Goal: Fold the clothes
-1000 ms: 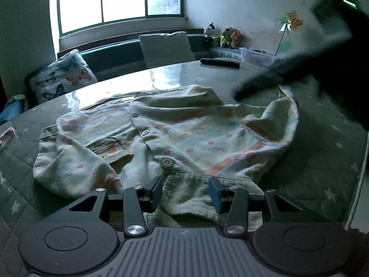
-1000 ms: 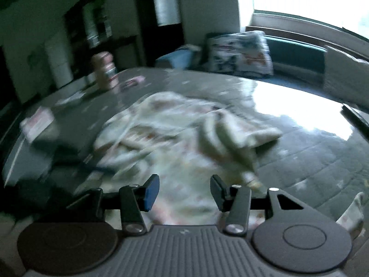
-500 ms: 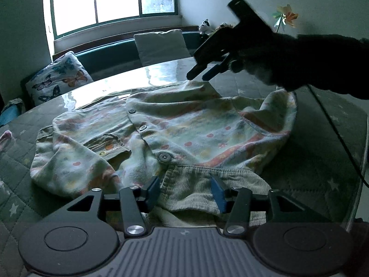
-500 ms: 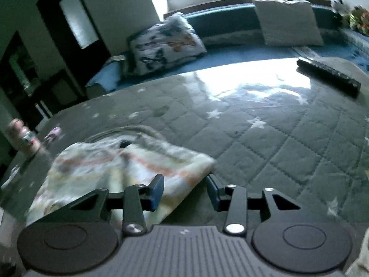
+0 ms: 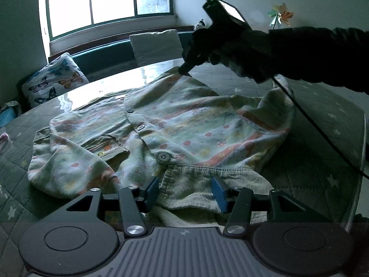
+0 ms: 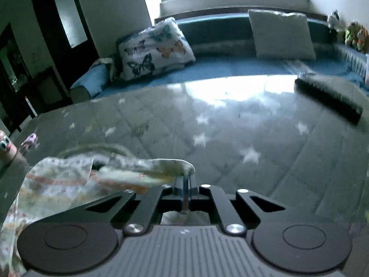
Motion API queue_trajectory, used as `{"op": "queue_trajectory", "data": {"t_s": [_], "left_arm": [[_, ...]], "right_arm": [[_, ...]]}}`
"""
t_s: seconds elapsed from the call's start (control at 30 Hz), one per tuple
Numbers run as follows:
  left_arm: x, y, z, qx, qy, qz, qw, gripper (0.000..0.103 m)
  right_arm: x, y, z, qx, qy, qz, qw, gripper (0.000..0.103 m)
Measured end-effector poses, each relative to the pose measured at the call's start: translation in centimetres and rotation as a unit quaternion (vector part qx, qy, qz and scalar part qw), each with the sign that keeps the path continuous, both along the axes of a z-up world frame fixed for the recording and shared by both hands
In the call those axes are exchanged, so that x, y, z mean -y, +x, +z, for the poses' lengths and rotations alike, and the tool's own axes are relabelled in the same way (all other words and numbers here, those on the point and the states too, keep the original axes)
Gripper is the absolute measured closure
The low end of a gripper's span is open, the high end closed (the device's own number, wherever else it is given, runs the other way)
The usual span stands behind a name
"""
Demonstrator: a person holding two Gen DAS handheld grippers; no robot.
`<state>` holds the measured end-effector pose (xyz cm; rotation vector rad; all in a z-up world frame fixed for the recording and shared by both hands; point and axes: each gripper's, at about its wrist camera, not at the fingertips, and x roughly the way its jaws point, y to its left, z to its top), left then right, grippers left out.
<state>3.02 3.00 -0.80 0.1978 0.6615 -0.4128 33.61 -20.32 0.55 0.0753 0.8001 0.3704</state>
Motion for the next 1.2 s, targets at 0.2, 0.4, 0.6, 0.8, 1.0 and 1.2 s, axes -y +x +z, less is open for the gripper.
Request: {"op": "queue_trajectory", "data": {"t_s": [0.2, 0.4, 0.6, 0.8, 1.0, 1.2], "left_arm": [[-0.2, -0.2, 0.0, 0.000, -0.002, -0.003, 1.0000, 0.047], [-0.1, -0.2, 0.1, -0.001, -0.003, 0.000, 1.0000, 0.047], [-1.3, 1.1, 1.4, 0.002, -0.012, 0.045, 0.9989, 0.047], [-3.3, 3.1, 3.2, 0.013, -0.021, 0.117, 0.9928, 0.047], [-7.0, 8.1, 4.5, 0.011, -0.021, 0.228, 0.9734, 0.048], [-10.2, 14.0, 3.3, -0.029, -0.019, 0.289, 0.9567, 0.048]], "right_arm": [[-0.8, 1.2, -1.6, 0.001, -0.024, 0.001, 1.000, 0.098], [-0.4, 0.6, -0.1, 0.021, -0.033, -0.006, 0.999, 0.092], [-1.3, -2.1, 1.2, 0.017, -0.015, 0.043, 0.999, 0.084], [-3.3, -5.3, -0.3, -0.008, -0.010, 0.096, 0.995, 0.072], [-4.6, -7.1, -1.1, 0.024, -0.041, 0.121, 0.991, 0.060], [-4.6, -7.4, -1.1, 0.028, -0.038, 0.123, 0.991, 0.054]]}}
